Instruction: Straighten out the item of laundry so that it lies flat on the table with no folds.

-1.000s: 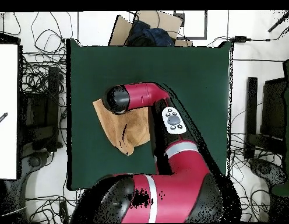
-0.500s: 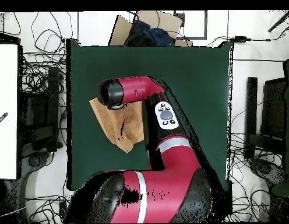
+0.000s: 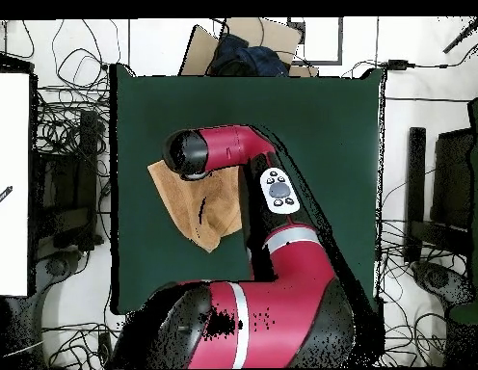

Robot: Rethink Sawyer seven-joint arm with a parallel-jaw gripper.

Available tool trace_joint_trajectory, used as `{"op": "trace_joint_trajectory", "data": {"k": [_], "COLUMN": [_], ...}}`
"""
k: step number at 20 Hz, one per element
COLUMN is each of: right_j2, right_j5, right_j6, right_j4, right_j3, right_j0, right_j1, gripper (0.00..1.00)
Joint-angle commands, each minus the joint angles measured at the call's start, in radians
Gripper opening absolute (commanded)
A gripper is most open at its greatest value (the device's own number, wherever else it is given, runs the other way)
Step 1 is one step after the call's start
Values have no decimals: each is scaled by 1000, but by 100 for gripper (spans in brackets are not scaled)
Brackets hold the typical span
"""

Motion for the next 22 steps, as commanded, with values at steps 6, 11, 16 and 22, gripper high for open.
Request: {"op": "trace_joint_trajectory", "data": {"k": [6,11,16,22], "right_j2": [59,18,24,45], "right_j5": [6,-26,-36,-74], "right_j6": [8,84,87,94], "right_j4": [10,18,27,42], "right_j3": [26,200,268,321], "right_j0": [1,-19,-44,-76], "right_j1": [-8,-105,-138,-131], "gripper": [100,100,100,100]}}
